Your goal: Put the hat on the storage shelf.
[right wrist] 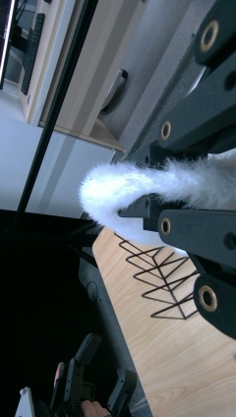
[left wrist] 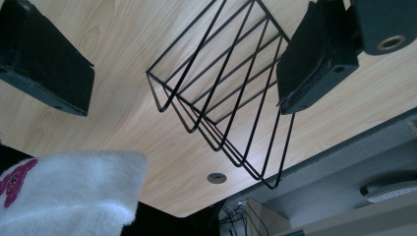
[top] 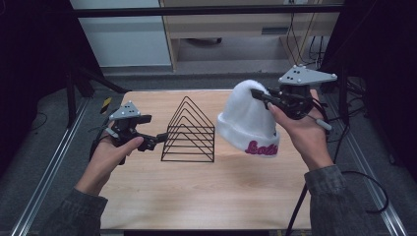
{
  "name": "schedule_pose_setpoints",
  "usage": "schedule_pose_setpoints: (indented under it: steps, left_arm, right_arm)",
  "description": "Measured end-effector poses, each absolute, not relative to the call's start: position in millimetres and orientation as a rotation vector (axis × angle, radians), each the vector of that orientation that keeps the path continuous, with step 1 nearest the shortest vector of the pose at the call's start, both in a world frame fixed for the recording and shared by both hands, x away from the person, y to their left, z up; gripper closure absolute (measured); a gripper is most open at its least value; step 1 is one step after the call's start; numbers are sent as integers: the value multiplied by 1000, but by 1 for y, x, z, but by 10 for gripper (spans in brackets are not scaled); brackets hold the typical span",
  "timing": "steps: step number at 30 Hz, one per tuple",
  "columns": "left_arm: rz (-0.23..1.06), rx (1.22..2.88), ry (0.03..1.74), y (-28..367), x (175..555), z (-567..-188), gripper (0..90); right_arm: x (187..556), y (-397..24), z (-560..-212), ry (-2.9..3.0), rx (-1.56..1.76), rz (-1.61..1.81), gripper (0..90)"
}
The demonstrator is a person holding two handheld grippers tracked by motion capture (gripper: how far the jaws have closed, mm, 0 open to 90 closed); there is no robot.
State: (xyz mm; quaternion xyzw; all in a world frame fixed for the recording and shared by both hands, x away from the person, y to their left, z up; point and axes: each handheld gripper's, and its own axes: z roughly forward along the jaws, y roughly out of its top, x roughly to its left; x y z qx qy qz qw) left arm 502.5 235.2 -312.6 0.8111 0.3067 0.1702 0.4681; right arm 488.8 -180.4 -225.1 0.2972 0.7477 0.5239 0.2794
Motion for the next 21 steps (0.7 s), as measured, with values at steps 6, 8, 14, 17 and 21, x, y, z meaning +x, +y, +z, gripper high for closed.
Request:
schedule_pose_setpoints:
  steps: [6,8,14,17,21]
  left_arm:
    - [432,2003,734,230,505,-305,69]
    - [431,2000,728,228,506,-304,69]
    - [412,1981,722,225,511,-304,55]
    - [395,1970,699,222,512,-305,46]
    - [397,1963,681,220,512,-304,48]
  right_arm:
    - [494,-170,-217,2001,782,1394,831]
    - [496,-169,-214,1992,777,1398,831]
    - [499,-158,-198,1971,742,1449,831]
    - [499,-154,-194,1968,730,1462,831]
    - [500,-143,-185,1953,702,1492,831]
